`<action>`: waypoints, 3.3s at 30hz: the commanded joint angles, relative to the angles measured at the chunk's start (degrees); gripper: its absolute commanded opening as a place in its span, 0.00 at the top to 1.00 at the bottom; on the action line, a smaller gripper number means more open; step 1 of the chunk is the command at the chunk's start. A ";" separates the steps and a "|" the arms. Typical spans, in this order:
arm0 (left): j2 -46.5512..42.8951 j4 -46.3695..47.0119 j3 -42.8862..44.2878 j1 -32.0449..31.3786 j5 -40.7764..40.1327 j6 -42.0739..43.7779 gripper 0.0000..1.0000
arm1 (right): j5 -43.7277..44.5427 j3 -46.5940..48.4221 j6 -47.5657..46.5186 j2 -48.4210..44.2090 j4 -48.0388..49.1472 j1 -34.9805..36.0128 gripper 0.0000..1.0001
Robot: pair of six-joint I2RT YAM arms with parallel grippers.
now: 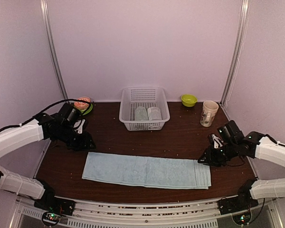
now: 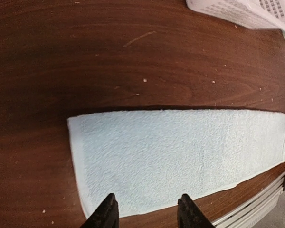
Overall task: Roll the towels
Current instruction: Rotate the towel at the center of the board, then pick up the towel from the center of the board.
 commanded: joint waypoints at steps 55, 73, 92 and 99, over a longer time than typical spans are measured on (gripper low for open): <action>19.78 13.91 -3.58 -3.40 -9.21 -2.89 0.77 | 16.91 7.17 -2.73 22.59 10.61 -5.86 0.43; 15.70 16.59 -2.43 -3.39 -6.79 -2.94 0.53 | 17.12 0.07 6.61 25.92 13.98 -6.32 0.43; 14.51 19.67 -3.65 -3.39 -6.54 -2.72 0.55 | 13.56 -3.69 8.33 31.09 11.47 -4.12 1.00; 14.38 19.60 -3.61 -3.43 -6.26 -2.17 0.56 | 20.85 -0.85 9.32 19.75 7.72 -5.01 1.00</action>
